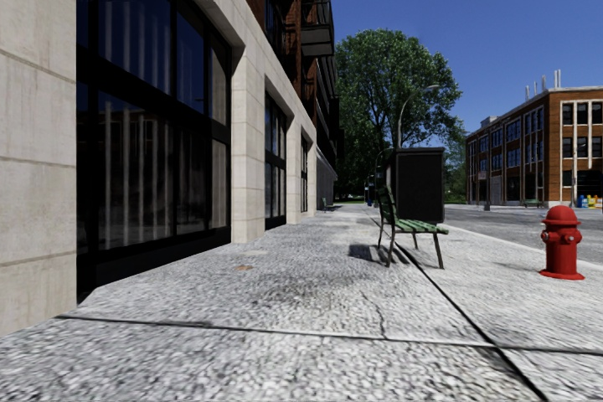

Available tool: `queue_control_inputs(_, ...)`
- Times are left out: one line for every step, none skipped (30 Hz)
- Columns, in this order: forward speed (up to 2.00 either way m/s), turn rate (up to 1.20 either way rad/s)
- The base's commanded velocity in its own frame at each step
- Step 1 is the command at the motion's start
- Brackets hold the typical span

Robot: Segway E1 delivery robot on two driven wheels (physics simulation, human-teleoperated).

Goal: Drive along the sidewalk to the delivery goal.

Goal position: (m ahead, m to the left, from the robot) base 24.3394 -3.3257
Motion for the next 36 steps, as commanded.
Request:
queue_control_inputs(2.0,0.0)
queue_control_inputs(2.0,0.0)
queue_control_inputs(2.0,0.0)
queue_control_inputs(2.0,0.0)
queue_control_inputs(2.0,0.0)
queue_control_inputs(2.0,0.0)
queue_control_inputs(2.0,0.0)
queue_control_inputs(2.0,0.0)
queue_control_inputs(2.0,0.0)
queue_control_inputs(2.0,-0.04)
queue_control_inputs(2.0,-0.14)
queue_control_inputs(2.0,-0.19)
queue_control_inputs(2.0,-0.22)
queue_control_inputs(2.0,-0.22)
queue_control_inputs(2.0,-0.24)
queue_control_inputs(2.0,-0.25)
queue_control_inputs(2.0,-0.26)
queue_control_inputs(2.0,-0.26)
queue_control_inputs(2.0,-0.26)
queue_control_inputs(2.0,0.0)
queue_control_inputs(2.0,0.0)
queue_control_inputs(2.0,0.0)
queue_control_inputs(2.0,0.0)
queue_control_inputs(2.0,0.0)
queue_control_inputs(2.0,0.0)
queue_control_inputs(2.0,-0.06)
queue_control_inputs(2.0,-0.18)
queue_control_inputs(2.0,-0.26)
queue_control_inputs(2.0,-0.26)
queue_control_inputs(2.0,-0.35)
queue_control_inputs(2.0,-0.39)
queue_control_inputs(2.0,-0.4)
queue_control_inputs(2.0,-0.4)
queue_control_inputs(2.0,-0.4)
queue_control_inputs(2.0,-0.31)
queue_control_inputs(2.0,-0.25)
